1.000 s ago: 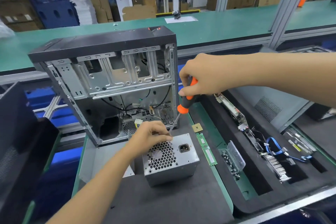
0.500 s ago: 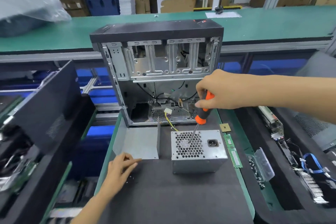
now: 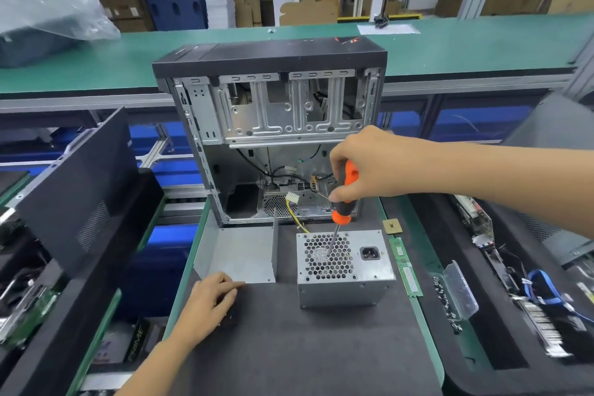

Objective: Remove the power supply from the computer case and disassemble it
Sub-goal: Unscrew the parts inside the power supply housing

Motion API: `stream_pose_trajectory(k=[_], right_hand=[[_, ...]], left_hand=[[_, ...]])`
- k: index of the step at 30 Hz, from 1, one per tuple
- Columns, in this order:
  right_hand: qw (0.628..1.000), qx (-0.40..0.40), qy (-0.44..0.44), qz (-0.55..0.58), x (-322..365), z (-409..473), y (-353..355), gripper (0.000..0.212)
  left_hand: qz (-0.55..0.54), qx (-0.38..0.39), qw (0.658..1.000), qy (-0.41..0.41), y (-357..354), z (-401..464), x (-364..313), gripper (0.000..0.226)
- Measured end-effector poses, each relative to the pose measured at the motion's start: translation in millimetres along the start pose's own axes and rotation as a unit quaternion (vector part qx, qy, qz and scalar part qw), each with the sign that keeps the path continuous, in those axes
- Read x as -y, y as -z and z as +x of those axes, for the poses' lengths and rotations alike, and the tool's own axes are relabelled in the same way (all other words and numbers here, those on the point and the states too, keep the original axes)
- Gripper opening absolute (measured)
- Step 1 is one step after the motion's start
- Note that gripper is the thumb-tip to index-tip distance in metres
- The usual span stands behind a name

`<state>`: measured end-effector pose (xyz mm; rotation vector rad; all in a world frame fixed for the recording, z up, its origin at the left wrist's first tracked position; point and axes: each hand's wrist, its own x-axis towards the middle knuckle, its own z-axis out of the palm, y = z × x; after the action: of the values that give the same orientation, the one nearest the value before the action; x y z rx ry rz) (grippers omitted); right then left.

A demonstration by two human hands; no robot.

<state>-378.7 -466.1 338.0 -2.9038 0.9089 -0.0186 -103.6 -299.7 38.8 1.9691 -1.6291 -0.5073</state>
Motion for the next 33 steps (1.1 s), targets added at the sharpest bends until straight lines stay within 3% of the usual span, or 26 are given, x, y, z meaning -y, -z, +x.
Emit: stream_pose_trajectory(k=[3, 7, 9, 12, 14, 21, 23, 28, 33], right_hand=[[0.993, -0.036, -0.038, 0.101, 1.4, -0.6, -6.7, 0.036], [0.96, -0.099, -0.064, 0.252, 6.9, -10.1, -28.1, 0.038], [0.955, -0.14, -0.064, 0.253, 4.2, -19.1, -33.3, 0.035], [0.95, -0.177, -0.085, 0.241, -8.3, -34.7, -30.9, 0.032], [0.949, -0.19, -0.102, 0.231, -16.5, -43.1, -28.7, 0.032], [0.938, -0.222, -0.125, 0.234, -26.6, -57.8, -34.1, 0.034], [0.937, -0.225, -0.127, 0.236, -26.4, -59.1, -34.7, 0.034], [0.933, -0.23, -0.121, 0.247, -24.9, -61.4, -34.9, 0.034], [0.932, -0.221, -0.132, 0.256, -25.8, -62.3, -35.1, 0.027]], left_hand=[[-0.112, -0.046, 0.993, -0.013, 16.4, 16.6, -55.1, 0.032], [-0.197, -0.053, 0.971, -0.122, 31.0, 55.9, -143.9, 0.022], [-0.207, 0.005, 0.968, -0.141, 32.8, 78.2, -176.0, 0.024], [-0.159, 0.158, 0.966, -0.13, 25.2, 109.2, -212.5, 0.016], [-0.119, 0.242, 0.956, -0.118, 17.1, 127.3, -230.2, 0.027], [-0.009, 0.391, 0.917, -0.083, -2.5, 162.0, -239.4, 0.044], [-0.026, 0.413, 0.907, -0.075, -6.2, 164.5, -235.2, 0.033], [-0.07, 0.424, 0.901, -0.063, -15.3, 162.7, -226.9, 0.033], [-0.095, 0.41, 0.905, -0.064, -16.8, 157.4, -224.6, 0.051]])
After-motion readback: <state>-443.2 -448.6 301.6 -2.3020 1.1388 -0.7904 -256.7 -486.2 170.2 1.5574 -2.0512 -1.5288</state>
